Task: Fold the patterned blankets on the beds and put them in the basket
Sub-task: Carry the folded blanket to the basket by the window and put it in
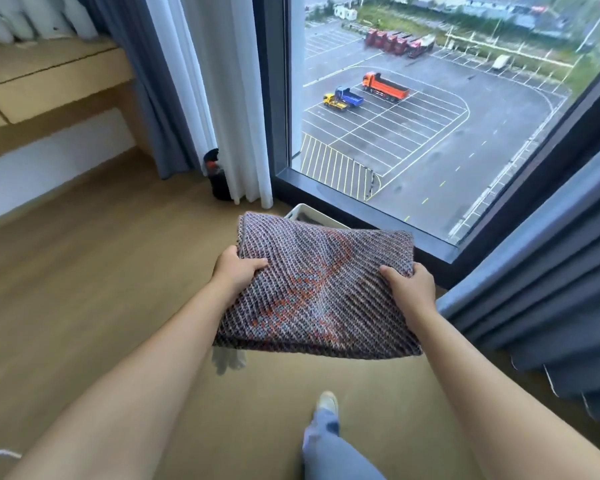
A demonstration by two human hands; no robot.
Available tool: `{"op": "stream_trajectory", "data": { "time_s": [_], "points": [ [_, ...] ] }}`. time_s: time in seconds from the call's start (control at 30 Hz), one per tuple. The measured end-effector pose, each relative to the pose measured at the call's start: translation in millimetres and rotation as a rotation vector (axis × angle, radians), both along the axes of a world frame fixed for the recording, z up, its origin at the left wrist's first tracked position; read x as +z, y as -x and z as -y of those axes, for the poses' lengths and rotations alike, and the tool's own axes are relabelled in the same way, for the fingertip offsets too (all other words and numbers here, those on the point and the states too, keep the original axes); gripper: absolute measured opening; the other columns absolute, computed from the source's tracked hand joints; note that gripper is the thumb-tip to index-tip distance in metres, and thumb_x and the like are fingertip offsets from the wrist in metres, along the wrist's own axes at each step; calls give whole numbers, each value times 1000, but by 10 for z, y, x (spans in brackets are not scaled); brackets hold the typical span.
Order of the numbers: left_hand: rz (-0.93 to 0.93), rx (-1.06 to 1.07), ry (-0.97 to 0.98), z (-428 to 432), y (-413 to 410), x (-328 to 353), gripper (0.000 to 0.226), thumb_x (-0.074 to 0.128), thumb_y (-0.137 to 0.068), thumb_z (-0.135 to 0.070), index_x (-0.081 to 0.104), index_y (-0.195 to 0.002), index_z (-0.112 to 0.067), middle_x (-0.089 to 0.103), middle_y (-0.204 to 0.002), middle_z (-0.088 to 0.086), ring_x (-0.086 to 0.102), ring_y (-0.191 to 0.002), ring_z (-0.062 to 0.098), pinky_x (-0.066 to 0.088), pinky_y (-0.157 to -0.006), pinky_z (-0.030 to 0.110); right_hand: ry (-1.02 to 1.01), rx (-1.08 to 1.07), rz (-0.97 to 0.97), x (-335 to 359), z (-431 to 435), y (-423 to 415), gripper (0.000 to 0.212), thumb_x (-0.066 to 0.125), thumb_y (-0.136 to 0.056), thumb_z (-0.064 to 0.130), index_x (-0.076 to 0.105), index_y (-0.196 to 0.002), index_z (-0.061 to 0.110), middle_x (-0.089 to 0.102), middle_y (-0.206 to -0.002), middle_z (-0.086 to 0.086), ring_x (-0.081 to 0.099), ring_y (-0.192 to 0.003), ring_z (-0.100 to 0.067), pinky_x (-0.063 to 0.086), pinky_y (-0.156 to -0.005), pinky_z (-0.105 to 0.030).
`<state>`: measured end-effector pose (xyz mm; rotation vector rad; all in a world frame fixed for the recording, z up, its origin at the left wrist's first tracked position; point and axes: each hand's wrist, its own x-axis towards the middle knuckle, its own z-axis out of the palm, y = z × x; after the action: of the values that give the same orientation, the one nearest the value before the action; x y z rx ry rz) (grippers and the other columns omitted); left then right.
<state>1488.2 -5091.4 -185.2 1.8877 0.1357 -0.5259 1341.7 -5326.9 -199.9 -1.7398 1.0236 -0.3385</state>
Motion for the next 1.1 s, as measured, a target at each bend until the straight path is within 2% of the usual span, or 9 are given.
{"op": "stream_trajectory", "data": {
  "time_s": [0.23, 0.37, 0.57, 0.77, 0.87, 1.0, 1.1],
  "points": [
    [-19, -65, -52, 994, -1430, -206, 30, 70, -79, -13, 51, -102, -13, 61, -103, 8, 60, -90, 26, 46, -83, 35, -71, -101, 1, -202, 794, -1276, 36, 66, -79, 34, 55, -108, 15, 57, -96, 0, 55, -89, -22, 45, -82, -35],
    [-59, -111, -77, 1450, -2140, -265, 34, 69, -79, -13, 52, -109, -10, 63, -110, 11, 61, -97, 30, 47, -94, 44, -91, -155, -17, -260, 1174, -1912, 32, 66, -79, 32, 55, -104, 16, 57, -95, -1, 55, -88, -23, 44, -82, -35],
    [-124, -225, -129, 2020, -3178, -565, 27, 66, -82, -13, 48, -102, -15, 59, -106, 6, 58, -101, 30, 45, -96, 47, -141, -276, -101, -566, 1574, -2724, 40, 64, -77, 34, 55, -110, 13, 61, -101, -4, 58, -92, -26, 47, -84, -39],
    [-233, -408, -179, 2688, -4333, -1400, 29, 65, -83, -8, 45, -103, -15, 56, -104, 5, 56, -97, 26, 45, -92, 41, -169, -481, -223, -1280, 1888, -3631, 39, 64, -76, 35, 55, -109, 18, 58, -95, 2, 53, -84, -19, 40, -76, -31],
    [-263, -506, -220, 2993, -4790, -1862, 38, 67, -81, -5, 47, -112, -12, 57, -109, 7, 57, -99, 25, 45, -92, 39, -186, -546, -281, -1703, 2040, -4025, 39, 64, -77, 30, 54, -111, 17, 57, -96, 3, 53, -85, -17, 40, -79, -31],
    [-250, -589, -287, 3455, -5290, -2519, 35, 69, -78, -3, 45, -101, -15, 59, -113, 11, 57, -101, 25, 45, -93, 39, -186, -556, -377, -2287, 2393, -4429, 44, 66, -76, 29, 52, -116, 18, 55, -97, 5, 51, -89, -16, 41, -83, -32],
    [-273, -651, -316, 3814, -5572, -3139, 36, 70, -79, -8, 46, -105, -11, 59, -116, 10, 57, -102, 26, 46, -93, 41, -186, -594, -429, -2836, 2699, -4620, 47, 66, -76, 30, 52, -119, 18, 57, -102, 3, 53, -92, -18, 42, -85, -32]
  ]
}}
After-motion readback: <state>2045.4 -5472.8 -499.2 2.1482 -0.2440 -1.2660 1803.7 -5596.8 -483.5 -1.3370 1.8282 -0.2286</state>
